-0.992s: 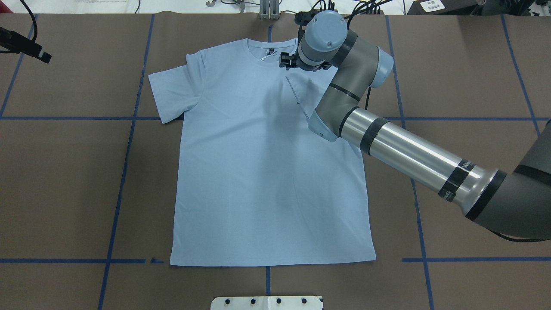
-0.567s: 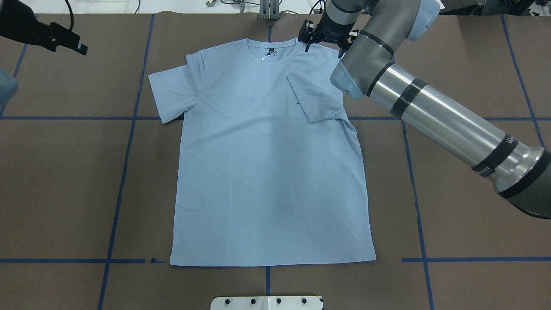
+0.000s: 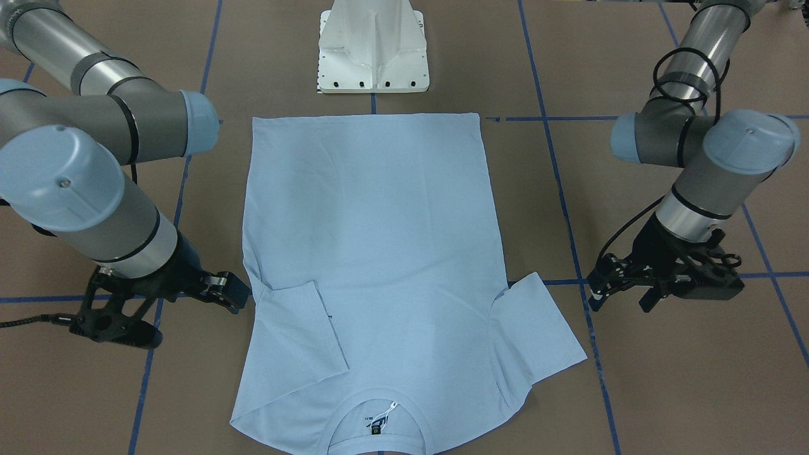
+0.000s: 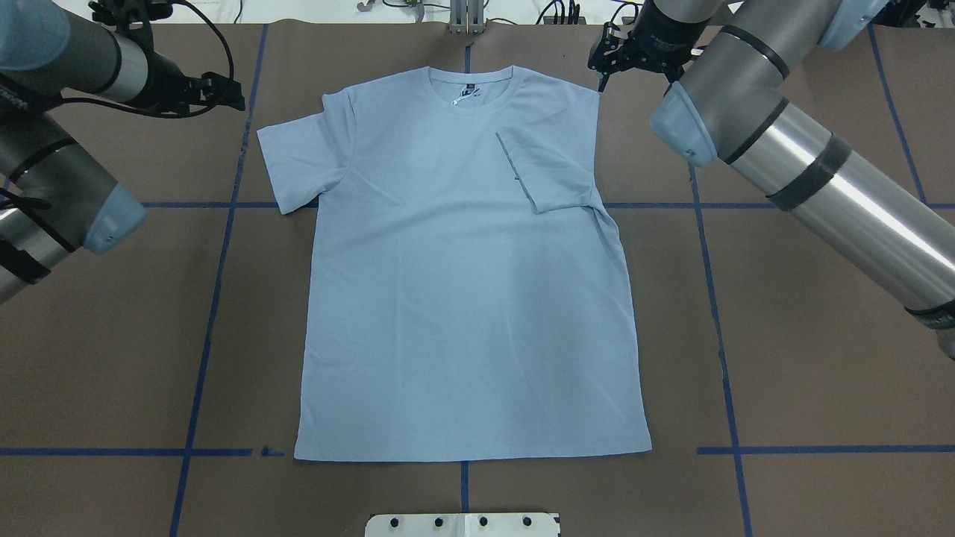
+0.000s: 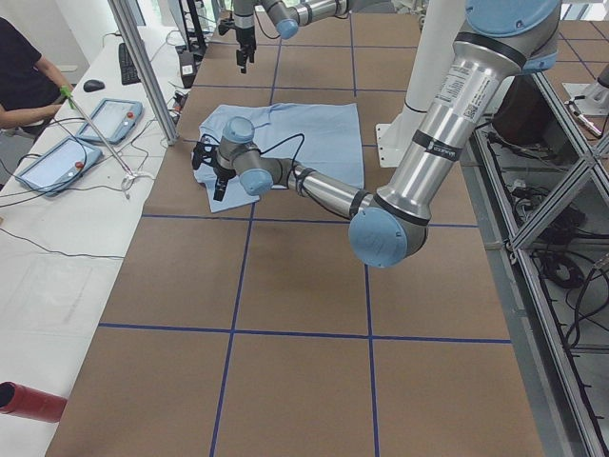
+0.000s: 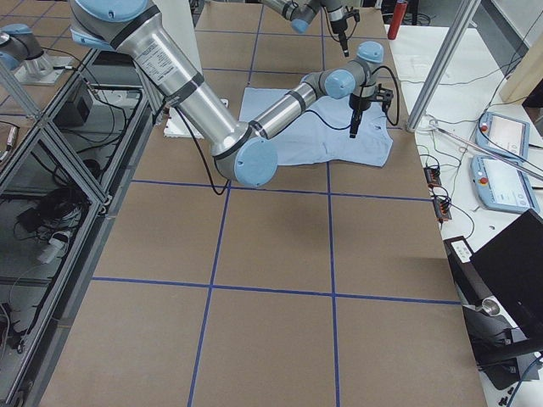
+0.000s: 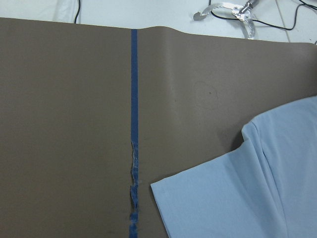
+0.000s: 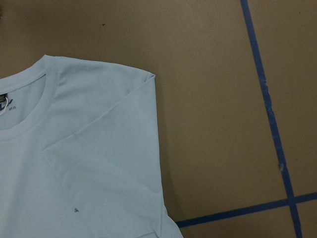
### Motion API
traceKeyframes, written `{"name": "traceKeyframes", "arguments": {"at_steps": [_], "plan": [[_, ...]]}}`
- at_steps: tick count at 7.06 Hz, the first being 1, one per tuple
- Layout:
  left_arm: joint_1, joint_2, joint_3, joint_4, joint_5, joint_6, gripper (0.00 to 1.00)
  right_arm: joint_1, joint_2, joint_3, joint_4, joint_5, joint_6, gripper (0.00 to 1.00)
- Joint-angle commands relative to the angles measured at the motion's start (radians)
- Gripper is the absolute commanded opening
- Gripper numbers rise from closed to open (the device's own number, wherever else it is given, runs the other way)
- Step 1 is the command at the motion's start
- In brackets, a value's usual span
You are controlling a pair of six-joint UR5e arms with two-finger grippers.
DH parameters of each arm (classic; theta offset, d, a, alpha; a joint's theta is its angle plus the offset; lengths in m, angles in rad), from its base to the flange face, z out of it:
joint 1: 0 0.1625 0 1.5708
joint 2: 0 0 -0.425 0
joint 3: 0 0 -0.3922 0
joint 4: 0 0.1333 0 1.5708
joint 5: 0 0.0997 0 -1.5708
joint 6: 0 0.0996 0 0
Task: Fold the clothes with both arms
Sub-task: 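Release the sleeve and raise the right gripper while the left arm approaches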
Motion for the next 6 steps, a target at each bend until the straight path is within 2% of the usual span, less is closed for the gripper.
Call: {"name": "traceKeyframes", "arguments": {"at_steps": [1,2,3,4,6], "plan": [[0.066,-0.076,0.124,-0.018,0.152,-0.044,1.00,0.001,-0.119,0.150,-0.016,0.004,-0.019,1.00],[0.082,-0.092,0.191,-0.047,0.198,-0.044,1.00,-0.016,-0.120,0.144,-0.012,-0.004,-0.019,1.00],[0.090,-0.112,0.271,-0.134,0.233,-0.047,1.00,-0.026,-0.120,0.141,-0.010,-0.008,-0.019,1.00],[0.093,-0.142,0.316,-0.150,0.234,-0.047,0.99,-0.028,-0.120,0.140,-0.009,-0.008,-0.019,1.00],[0.121,-0.142,0.318,-0.153,0.234,-0.047,0.93,-0.030,-0.120,0.140,-0.009,-0.012,-0.019,1.00]]}}
